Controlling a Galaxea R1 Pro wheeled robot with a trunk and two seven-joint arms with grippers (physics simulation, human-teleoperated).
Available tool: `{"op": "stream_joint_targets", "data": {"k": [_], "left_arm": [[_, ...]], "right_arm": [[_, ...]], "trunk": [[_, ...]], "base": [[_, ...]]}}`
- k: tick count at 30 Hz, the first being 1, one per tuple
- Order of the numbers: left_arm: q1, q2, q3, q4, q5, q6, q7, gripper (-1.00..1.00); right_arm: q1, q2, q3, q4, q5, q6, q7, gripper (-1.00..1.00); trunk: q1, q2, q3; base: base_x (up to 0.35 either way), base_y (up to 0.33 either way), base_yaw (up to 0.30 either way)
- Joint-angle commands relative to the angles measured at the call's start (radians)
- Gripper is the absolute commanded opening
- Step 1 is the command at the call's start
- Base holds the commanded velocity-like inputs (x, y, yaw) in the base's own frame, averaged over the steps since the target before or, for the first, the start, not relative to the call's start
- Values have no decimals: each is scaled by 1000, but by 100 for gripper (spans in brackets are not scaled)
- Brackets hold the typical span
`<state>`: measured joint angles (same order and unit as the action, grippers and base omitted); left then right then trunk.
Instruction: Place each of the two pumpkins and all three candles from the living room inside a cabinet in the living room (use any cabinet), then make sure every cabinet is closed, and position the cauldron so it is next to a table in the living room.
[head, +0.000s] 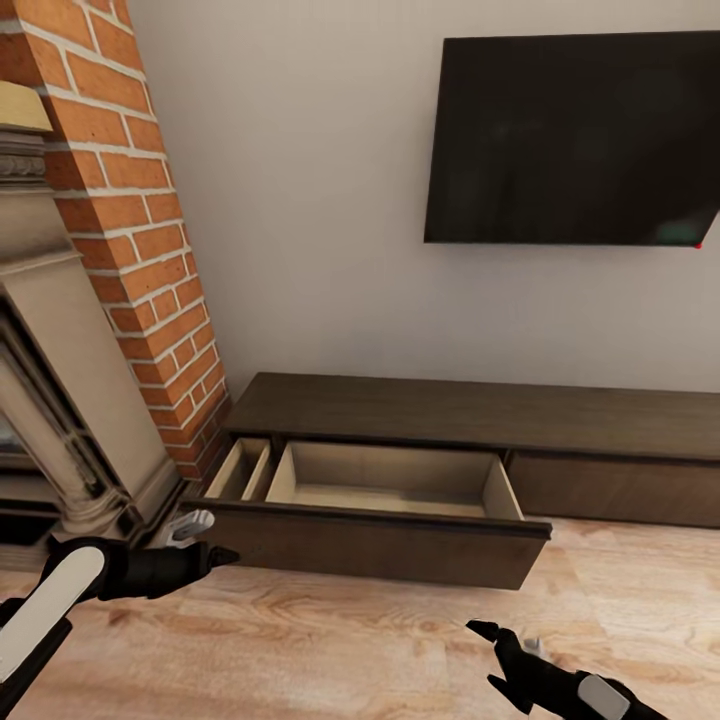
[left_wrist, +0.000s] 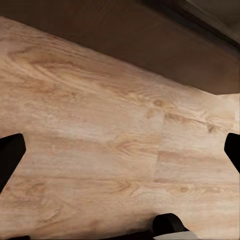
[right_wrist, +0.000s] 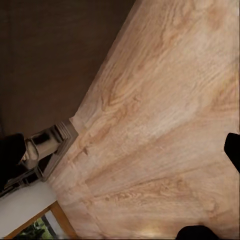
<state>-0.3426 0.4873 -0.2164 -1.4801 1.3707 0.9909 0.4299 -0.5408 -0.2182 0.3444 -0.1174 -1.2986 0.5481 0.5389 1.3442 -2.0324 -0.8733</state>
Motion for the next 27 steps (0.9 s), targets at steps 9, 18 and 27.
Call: {"op": "stream_joint_targets", "data": {"k": [9,18,27], "left_arm": [[-5,-57,-7,-30,10,1,195,100],[-5,-64,-9,-38,13,2,238,100],[-5,-64,-57,-40,4,2,256,100]], "right_arm": [[-1,6,238,-9,26,-144,-14,100],[-1,9,321,-11,36,-181,-45,100],[-1,19,396,-54,231,-302,-284,100]], "trunk": [[-35,63,27],[-69,126,56],[-104,189,84]], "base": [[0,0,0],[0,0,0],[0,0,0]]}}
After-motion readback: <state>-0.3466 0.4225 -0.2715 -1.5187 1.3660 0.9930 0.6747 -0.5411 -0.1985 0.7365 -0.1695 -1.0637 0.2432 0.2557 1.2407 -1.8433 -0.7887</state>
